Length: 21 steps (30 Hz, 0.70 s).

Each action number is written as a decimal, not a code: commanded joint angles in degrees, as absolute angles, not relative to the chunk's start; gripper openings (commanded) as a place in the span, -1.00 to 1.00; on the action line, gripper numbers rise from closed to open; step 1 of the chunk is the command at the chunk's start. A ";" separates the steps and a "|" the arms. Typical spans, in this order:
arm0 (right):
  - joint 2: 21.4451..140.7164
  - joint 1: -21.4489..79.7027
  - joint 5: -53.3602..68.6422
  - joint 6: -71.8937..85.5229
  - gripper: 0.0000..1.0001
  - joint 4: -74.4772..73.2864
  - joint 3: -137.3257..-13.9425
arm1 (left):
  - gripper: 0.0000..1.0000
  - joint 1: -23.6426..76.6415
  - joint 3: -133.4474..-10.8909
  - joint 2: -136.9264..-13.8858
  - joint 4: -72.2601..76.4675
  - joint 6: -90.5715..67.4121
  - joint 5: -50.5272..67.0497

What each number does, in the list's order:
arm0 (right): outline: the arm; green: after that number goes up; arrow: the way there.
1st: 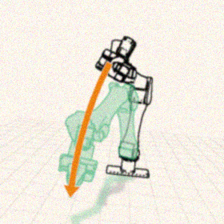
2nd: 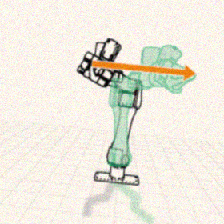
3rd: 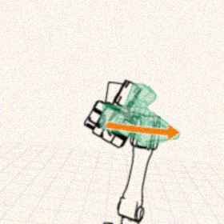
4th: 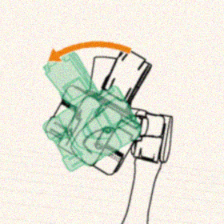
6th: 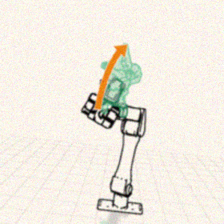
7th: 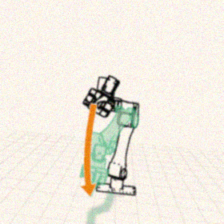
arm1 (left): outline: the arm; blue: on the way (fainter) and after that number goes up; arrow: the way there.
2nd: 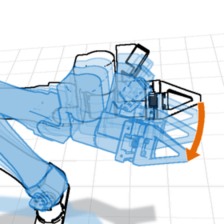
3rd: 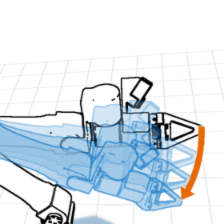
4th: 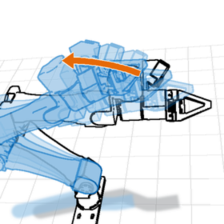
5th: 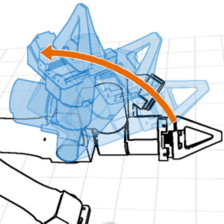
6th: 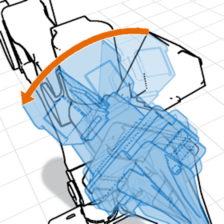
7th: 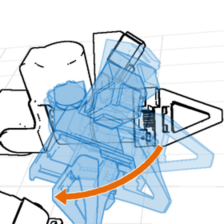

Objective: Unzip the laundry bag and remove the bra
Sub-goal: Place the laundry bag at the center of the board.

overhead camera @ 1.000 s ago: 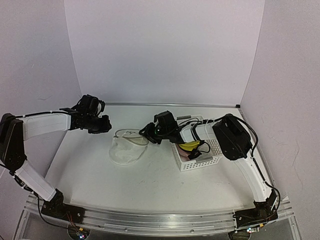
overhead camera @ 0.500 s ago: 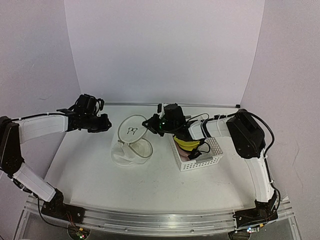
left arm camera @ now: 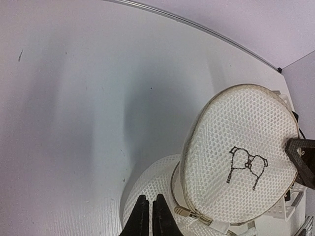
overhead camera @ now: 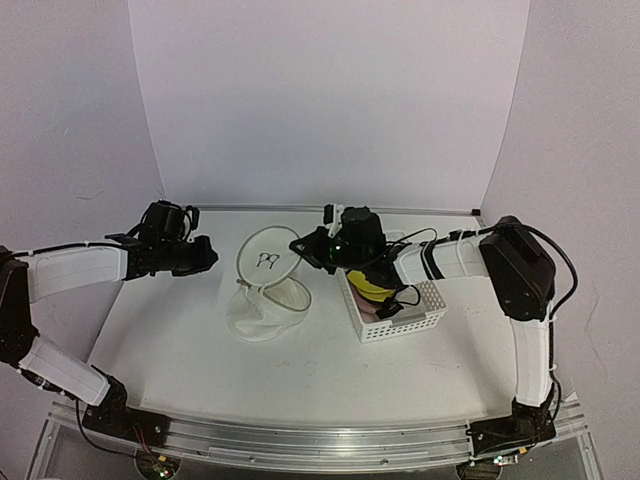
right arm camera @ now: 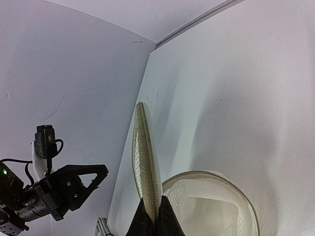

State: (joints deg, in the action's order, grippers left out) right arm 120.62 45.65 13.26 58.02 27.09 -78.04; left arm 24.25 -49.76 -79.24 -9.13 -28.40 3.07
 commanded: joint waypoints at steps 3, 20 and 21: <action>113.48 48.06 10.87 60.03 -1.00 29.79 -72.97 | -0.94 23.91 -45.05 -73.31 -0.88 -33.91 2.78; 111.03 49.58 15.71 54.41 -1.00 21.27 -65.45 | -1.00 23.91 -39.54 -69.64 7.62 -39.81 5.78; 111.42 49.57 16.07 53.76 -1.00 20.79 -65.24 | -1.00 23.91 -39.54 -69.55 7.71 -39.69 6.06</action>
